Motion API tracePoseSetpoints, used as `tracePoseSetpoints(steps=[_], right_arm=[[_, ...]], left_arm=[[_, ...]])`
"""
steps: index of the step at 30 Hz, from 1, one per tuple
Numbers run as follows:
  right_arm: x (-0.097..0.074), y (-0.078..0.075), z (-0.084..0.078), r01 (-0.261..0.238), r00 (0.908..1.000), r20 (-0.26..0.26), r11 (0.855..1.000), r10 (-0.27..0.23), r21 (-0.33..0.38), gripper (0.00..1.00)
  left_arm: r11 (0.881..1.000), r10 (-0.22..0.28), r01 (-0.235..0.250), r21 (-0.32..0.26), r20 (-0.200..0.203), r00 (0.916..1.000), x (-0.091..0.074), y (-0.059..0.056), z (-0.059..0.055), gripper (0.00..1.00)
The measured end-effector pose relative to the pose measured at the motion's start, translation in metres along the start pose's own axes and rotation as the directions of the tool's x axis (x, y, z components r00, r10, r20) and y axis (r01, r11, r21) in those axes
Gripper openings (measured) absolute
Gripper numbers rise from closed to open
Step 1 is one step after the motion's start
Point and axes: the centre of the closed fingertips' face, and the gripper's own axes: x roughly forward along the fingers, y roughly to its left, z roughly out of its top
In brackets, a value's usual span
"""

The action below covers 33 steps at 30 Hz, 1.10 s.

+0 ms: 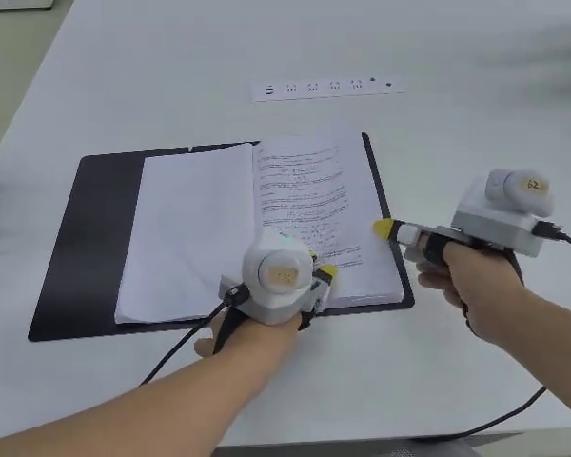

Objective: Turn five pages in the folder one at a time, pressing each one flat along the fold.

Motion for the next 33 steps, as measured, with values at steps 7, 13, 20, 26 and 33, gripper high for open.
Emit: tracePoseSetpoints(steps=[7,13,20,26,33], right_arm=[[-0.01,0.029,0.009,-0.032,0.9995,0.009,0.997,0.031,0.076,0.0],[-0.016,0.075,0.018,-0.124,0.9916,0.055,0.98,0.117,0.153,0.0],[-0.004,0.127,0.014,-0.235,0.9718,0.068,0.949,0.226,0.209,0.0],[0.02,0.169,0.005,-0.284,0.9588,0.066,0.934,0.276,0.215,0.0],[0.049,0.213,-0.016,-0.314,0.9487,0.037,0.925,0.314,0.213,0.0]], left_arm=[[1.0,-0.002,0.002,0.002,0.036,0.9994,-0.035,0.007,0.008,0.23],[0.999,0.023,-0.021,-0.025,0.107,0.994,-0.074,0.024,0.026,0.26],[0.998,0.055,-0.047,-0.051,0.152,0.9869,-0.133,0.054,0.03,0.3],[0.995,0.092,-0.084,-0.055,0.163,0.9824,-0.172,0.083,0.025,0.33],[0.989,0.143,-0.136,-0.056,0.153,0.9777,-0.213,0.118,0.01,0.33]])
